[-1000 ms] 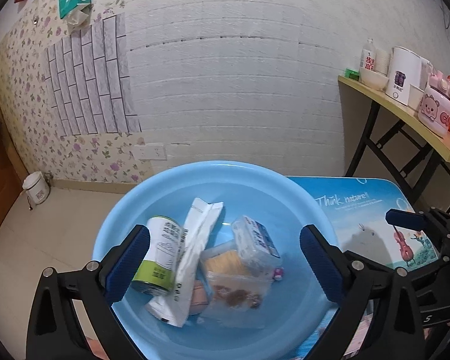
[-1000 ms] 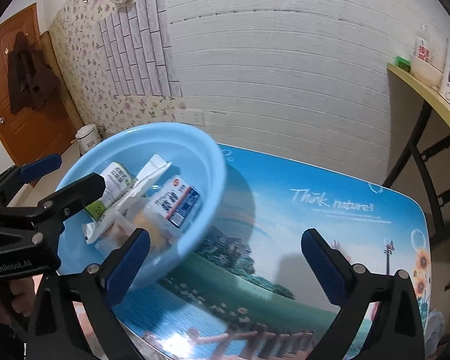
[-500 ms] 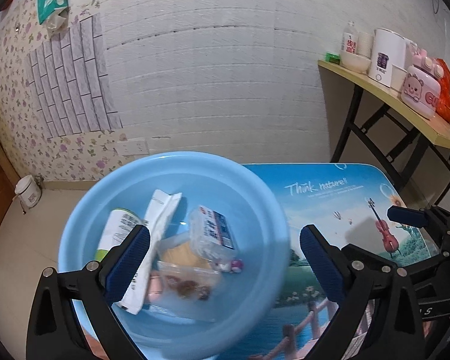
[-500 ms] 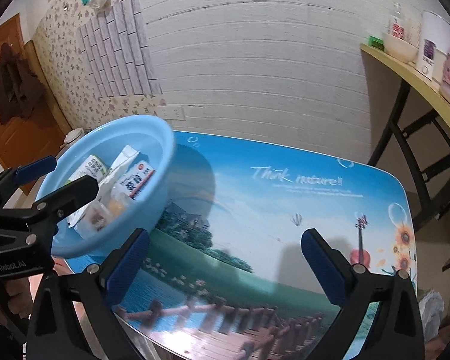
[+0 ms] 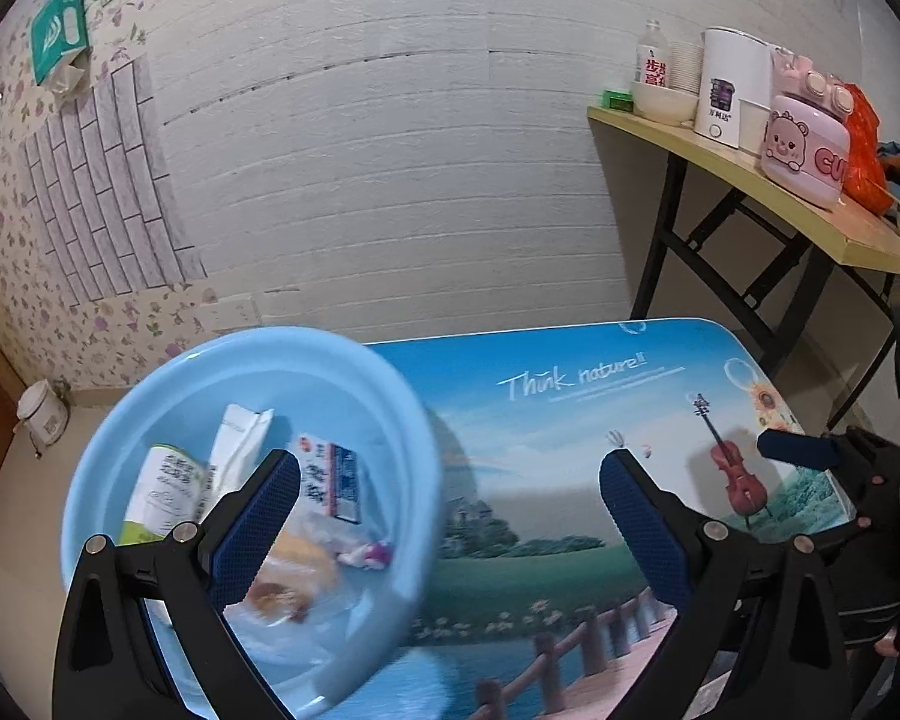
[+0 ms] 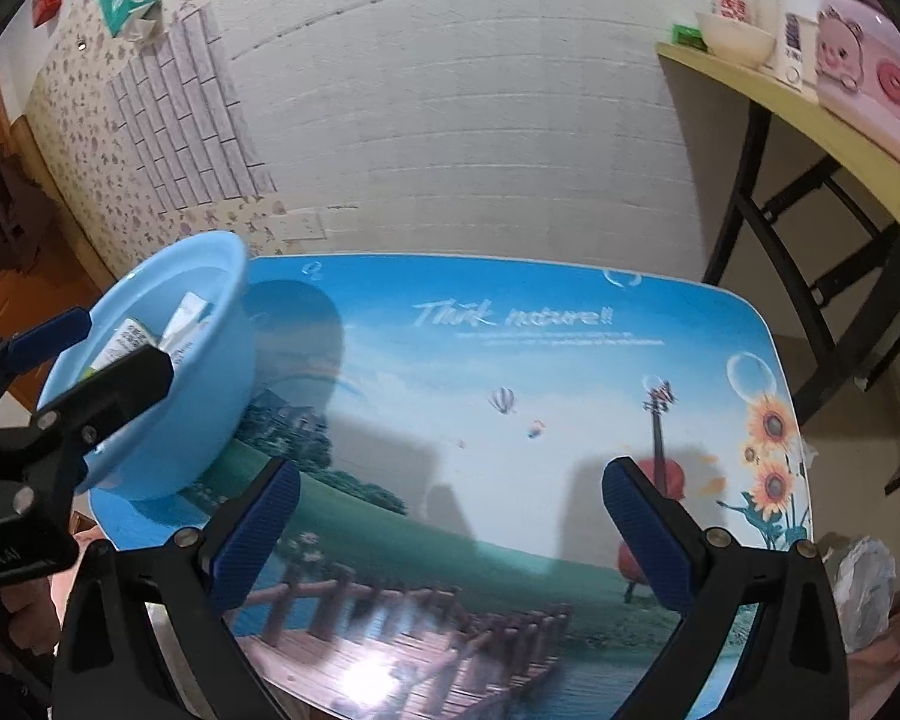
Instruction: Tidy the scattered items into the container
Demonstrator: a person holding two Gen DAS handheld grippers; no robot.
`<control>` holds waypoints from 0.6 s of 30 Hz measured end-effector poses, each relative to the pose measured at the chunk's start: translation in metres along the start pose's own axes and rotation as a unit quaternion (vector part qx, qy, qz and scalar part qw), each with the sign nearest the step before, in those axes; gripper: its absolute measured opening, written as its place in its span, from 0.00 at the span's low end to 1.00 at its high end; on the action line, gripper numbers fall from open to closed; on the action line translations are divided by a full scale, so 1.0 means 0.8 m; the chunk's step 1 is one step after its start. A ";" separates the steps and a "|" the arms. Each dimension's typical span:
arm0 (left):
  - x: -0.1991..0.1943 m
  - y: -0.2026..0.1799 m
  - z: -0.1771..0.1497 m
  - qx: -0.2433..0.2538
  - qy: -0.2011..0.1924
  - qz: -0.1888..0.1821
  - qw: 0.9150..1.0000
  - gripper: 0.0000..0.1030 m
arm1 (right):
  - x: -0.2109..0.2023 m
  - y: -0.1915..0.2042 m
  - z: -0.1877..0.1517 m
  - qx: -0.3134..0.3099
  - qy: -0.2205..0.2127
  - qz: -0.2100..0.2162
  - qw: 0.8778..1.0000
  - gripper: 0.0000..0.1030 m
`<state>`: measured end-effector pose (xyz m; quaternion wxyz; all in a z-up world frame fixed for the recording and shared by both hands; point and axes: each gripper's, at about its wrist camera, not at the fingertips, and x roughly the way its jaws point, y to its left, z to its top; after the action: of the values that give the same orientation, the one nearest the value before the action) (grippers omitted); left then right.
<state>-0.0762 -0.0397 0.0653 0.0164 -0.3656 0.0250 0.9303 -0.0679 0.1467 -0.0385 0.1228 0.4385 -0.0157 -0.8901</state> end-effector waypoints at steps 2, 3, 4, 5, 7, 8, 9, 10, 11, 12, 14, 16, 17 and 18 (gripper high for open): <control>0.004 -0.005 0.001 0.000 0.002 -0.002 1.000 0.99 | 0.002 -0.010 -0.002 0.004 0.003 -0.003 1.000 0.98; 0.005 -0.008 0.001 0.000 0.002 -0.002 1.000 0.99 | 0.002 -0.014 -0.002 0.006 0.003 -0.005 1.000 0.98; 0.007 -0.011 0.002 0.001 0.002 -0.001 1.000 0.99 | 0.002 -0.019 -0.002 0.009 0.003 -0.007 1.000 0.98; 0.009 -0.013 0.003 0.001 0.002 0.001 1.000 0.99 | 0.002 -0.024 -0.002 0.013 0.002 -0.010 1.000 0.98; 0.012 -0.015 0.004 0.000 0.004 0.002 1.000 0.99 | 0.003 -0.030 -0.002 0.016 0.003 -0.013 1.000 0.98; 0.013 -0.016 0.004 -0.001 0.005 0.002 1.000 0.99 | 0.004 -0.033 -0.002 0.017 0.004 -0.013 1.000 0.98; 0.013 -0.016 0.005 -0.003 0.005 0.002 1.000 0.99 | 0.006 -0.035 -0.002 0.018 0.007 -0.013 1.000 0.98; 0.013 -0.016 0.006 -0.005 0.005 0.002 1.000 0.99 | 0.007 -0.036 -0.002 0.018 0.008 -0.013 1.000 0.98; 0.013 -0.016 0.006 -0.006 0.004 0.002 1.000 0.99 | 0.007 -0.036 -0.002 0.017 0.009 -0.013 1.000 0.98; 0.013 -0.015 0.007 -0.006 0.004 0.003 1.000 0.99 | 0.007 -0.036 -0.001 0.015 0.009 -0.012 1.000 0.98; 0.013 -0.012 0.007 -0.007 0.003 0.005 1.000 0.99 | 0.008 -0.034 0.000 0.014 0.007 -0.010 1.000 0.98; 0.014 -0.009 0.007 -0.010 0.003 0.008 1.000 0.99 | 0.009 -0.031 0.000 0.013 0.006 -0.008 1.000 0.98; 0.013 -0.007 0.007 -0.012 0.004 0.008 1.000 0.99 | 0.010 -0.030 0.000 0.012 0.006 -0.007 1.000 0.98; 0.013 -0.006 0.007 -0.013 0.004 0.008 1.000 0.99 | 0.011 -0.028 0.000 0.011 0.007 -0.006 1.000 0.98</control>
<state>-0.0872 -0.0346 0.0620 0.0042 -0.3691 0.0163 0.9292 -0.0775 0.1663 -0.0485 0.1127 0.4461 -0.0225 -0.8876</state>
